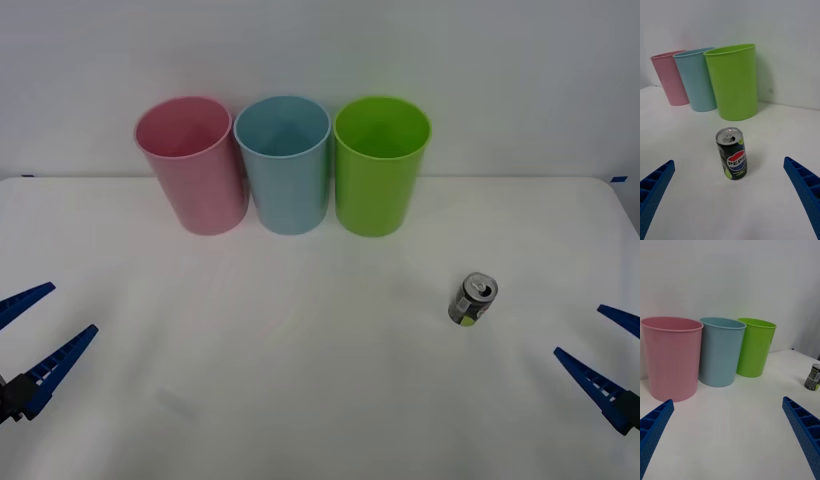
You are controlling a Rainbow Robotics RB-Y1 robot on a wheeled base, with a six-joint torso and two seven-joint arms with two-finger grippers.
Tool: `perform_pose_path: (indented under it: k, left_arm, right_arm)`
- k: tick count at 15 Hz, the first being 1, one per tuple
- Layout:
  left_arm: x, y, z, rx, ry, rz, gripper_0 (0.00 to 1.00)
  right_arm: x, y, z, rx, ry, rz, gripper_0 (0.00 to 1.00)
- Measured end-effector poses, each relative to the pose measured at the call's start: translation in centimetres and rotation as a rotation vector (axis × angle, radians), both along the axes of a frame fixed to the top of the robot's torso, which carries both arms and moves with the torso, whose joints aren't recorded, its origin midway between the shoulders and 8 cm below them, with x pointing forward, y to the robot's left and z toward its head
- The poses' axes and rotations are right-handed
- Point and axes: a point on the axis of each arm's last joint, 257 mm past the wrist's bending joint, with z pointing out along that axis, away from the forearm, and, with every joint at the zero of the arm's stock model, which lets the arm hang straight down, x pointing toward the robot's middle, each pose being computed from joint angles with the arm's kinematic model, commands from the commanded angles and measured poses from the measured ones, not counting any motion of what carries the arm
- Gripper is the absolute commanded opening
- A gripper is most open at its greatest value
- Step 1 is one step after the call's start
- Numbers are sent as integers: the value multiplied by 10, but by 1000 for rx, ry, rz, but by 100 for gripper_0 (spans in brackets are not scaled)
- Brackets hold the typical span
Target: Grasp the object on the table and drop it into the matching bin: aluminum can to the light blue bin, PET bottle to the pink bin.
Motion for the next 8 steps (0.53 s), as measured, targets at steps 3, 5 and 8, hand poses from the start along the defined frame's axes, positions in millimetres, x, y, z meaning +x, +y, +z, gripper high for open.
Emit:
perform_pose_path:
  k: [3, 5, 8]
  left_arm:
    - [0, 0, 0, 0, 0, 0, 100]
    - [0, 0, 0, 0, 0, 0, 100]
    - [0, 0, 0, 0, 0, 0, 100]
  right_arm:
    - [1, -3, -14, -48, 18, -15, 100]
    - [4, -10, -27, -99, 43, -37, 100]
    - [5, -13, -41, -150, 71, -46, 100]
